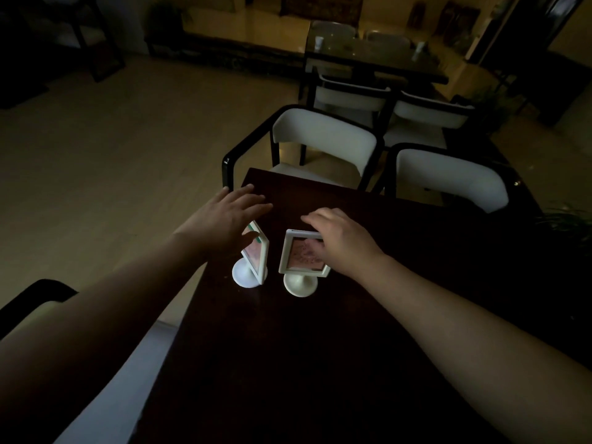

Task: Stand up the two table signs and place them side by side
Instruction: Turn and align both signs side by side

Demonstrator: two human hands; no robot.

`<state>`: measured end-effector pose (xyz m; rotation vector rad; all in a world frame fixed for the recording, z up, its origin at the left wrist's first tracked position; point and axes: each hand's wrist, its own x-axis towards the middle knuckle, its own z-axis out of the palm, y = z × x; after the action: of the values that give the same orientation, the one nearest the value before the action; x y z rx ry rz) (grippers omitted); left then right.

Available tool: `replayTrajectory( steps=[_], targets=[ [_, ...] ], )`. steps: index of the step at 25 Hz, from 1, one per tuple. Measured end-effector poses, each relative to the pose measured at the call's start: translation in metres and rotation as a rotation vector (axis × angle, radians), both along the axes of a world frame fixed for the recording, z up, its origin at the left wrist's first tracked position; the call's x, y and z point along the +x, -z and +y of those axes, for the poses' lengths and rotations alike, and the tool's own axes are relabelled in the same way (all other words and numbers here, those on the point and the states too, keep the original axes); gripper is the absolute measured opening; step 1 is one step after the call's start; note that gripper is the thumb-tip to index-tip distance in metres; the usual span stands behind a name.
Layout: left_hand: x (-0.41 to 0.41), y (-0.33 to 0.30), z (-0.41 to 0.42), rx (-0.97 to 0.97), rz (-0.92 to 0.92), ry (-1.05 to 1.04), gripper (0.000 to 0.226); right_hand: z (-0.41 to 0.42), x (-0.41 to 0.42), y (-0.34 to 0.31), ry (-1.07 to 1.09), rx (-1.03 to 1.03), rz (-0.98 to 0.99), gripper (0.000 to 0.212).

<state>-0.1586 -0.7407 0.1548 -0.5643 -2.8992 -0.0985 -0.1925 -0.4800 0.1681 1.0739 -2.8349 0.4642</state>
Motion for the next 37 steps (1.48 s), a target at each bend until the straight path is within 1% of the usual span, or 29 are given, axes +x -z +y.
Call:
replayTrajectory(
  steps=[3,5,7,10,19,23,31,37],
  targets=[
    [-0.008,0.003,-0.003,-0.076,-0.062,0.021,0.054,-0.001,-0.004,0.003,0.045,0.044,-0.042,0.049],
    [-0.01,0.005,-0.005,-0.098,-0.104,0.023,0.046,-0.001,-0.007,0.006,0.069,0.073,-0.051,0.046],
    [-0.011,0.007,-0.006,-0.086,-0.112,0.021,0.041,-0.002,-0.009,0.009,0.084,0.103,-0.043,0.037],
    [-0.013,0.009,-0.006,-0.036,-0.073,0.029,0.035,-0.003,-0.013,0.012,0.096,0.124,-0.027,0.025],
    [-0.013,0.009,-0.001,-0.015,-0.046,-0.015,0.03,-0.005,-0.014,0.013,0.096,0.095,-0.039,0.019],
    [-0.014,0.008,0.002,-0.039,-0.047,-0.029,0.03,-0.006,-0.012,0.013,0.118,0.079,-0.052,0.016],
    [-0.013,0.006,0.008,-0.008,-0.114,-0.107,0.03,-0.006,-0.013,0.015,0.128,0.093,-0.02,0.016],
    [-0.015,0.011,0.013,0.034,-0.133,-0.169,0.03,-0.006,-0.014,0.014,0.132,0.084,-0.038,0.016]
  ],
)
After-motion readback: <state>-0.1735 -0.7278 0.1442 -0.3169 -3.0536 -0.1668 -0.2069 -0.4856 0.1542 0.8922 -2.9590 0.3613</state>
